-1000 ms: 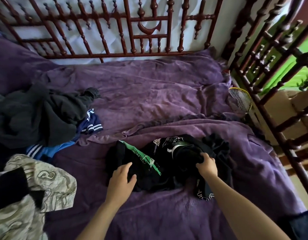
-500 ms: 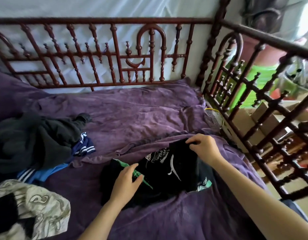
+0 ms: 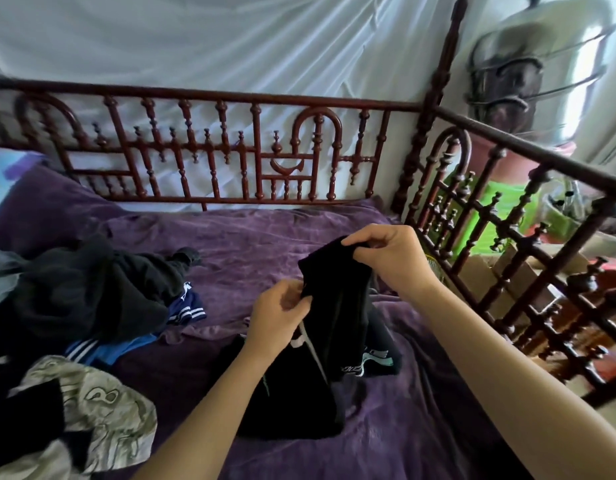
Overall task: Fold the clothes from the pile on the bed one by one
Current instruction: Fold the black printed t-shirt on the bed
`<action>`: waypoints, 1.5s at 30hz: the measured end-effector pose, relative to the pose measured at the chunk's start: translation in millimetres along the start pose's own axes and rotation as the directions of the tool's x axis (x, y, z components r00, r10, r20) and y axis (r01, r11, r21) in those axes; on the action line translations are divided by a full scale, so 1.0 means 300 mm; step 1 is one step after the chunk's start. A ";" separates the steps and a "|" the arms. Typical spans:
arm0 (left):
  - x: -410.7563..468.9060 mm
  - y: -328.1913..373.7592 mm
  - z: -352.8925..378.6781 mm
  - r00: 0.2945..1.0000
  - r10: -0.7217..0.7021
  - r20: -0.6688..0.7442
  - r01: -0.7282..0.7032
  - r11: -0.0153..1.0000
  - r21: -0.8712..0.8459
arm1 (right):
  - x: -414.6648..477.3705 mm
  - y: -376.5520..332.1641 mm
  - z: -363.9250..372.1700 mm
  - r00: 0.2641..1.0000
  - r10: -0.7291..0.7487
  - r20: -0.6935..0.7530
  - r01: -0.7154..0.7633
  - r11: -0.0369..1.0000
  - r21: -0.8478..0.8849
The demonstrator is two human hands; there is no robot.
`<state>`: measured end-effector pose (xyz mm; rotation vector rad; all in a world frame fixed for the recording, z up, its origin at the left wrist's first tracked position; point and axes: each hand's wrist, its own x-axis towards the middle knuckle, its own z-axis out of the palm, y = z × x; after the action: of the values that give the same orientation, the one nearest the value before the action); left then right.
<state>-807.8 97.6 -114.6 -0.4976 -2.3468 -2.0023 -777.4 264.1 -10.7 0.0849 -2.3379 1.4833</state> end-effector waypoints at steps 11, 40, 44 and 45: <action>0.047 0.199 -0.107 0.991 0.130 0.030 -0.131 0.991 0.017 | 0.025 -0.066 -0.093 0.984 0.072 -0.162 -0.039 0.979 0.198; 0.029 0.098 -0.211 0.967 0.147 -0.209 -0.016 0.850 0.527 | -0.017 -0.054 -0.210 0.907 0.242 -0.343 -0.193 0.966 0.171; -0.039 0.123 -0.097 0.983 -0.182 0.016 0.180 0.977 0.115 | -0.035 -0.003 -0.056 0.935 0.263 -0.239 -0.252 0.965 0.076; -0.055 0.119 -0.065 0.935 -0.340 0.095 0.344 0.939 -0.020 | -0.051 0.008 -0.008 0.948 0.253 -0.194 -0.248 0.967 0.054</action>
<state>-786.9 79.6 -80.4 -0.1907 -2.6103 -2.2051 -763.1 265.0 -17.0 -0.3512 -2.2277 1.5612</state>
